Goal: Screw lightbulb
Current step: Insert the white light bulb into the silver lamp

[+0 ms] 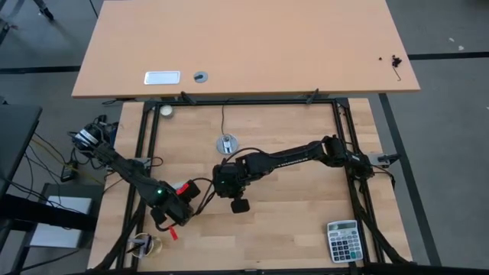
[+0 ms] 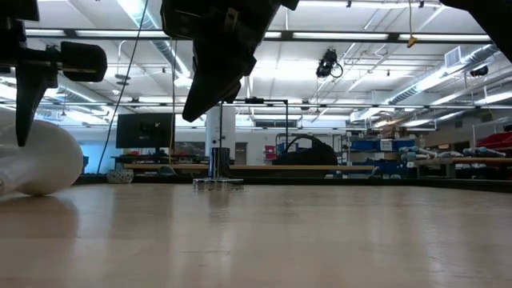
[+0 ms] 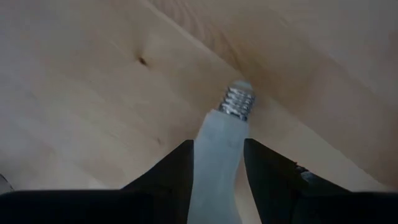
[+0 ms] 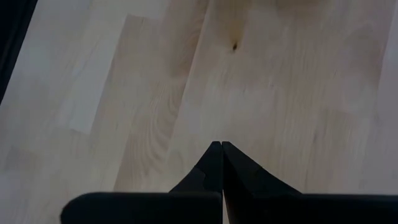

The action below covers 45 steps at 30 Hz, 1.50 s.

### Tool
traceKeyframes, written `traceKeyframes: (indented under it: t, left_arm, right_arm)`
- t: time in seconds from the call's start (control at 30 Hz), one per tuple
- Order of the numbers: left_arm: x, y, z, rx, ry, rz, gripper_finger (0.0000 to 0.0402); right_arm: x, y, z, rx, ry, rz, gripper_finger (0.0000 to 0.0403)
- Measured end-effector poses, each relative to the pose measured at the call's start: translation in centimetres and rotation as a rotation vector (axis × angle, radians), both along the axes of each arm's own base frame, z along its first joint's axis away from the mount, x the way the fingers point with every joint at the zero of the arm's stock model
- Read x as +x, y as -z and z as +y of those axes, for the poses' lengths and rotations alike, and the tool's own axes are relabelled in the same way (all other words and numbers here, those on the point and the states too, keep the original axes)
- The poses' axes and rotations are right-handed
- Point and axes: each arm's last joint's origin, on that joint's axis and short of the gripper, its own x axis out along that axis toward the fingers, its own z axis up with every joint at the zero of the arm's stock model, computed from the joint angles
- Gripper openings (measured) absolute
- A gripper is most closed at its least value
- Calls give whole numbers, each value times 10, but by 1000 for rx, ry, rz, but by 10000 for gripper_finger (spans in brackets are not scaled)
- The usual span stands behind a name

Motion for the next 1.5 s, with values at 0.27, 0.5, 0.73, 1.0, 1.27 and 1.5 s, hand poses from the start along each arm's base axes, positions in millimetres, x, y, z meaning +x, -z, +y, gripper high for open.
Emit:
traceKeyframes:
  t: [0.27,0.5,0.73,1.0,1.27,1.5]
  left_arm:
    - [-3,-17,2,62,-228,-33,109]
    - [-3,-27,-7,-126,-480,36,9]
    - [-11,-17,-15,-161,-644,9,2]
    - [-18,0,-20,-161,-749,-131,1]
    - [-19,-1,-21,-154,-743,-138,0]
    - [-15,-2,-15,-139,-776,-138,0]
  right_arm:
    - [-4,1,-1,-10,-4,42,8]
    - [-6,3,-1,-24,-13,65,8]
    - [-14,6,-4,-115,-49,137,4]
    - [-19,12,-7,-155,-64,183,2]
    - [-25,21,-8,-152,-22,257,1]
    - [-29,10,1,-135,-38,233,0]
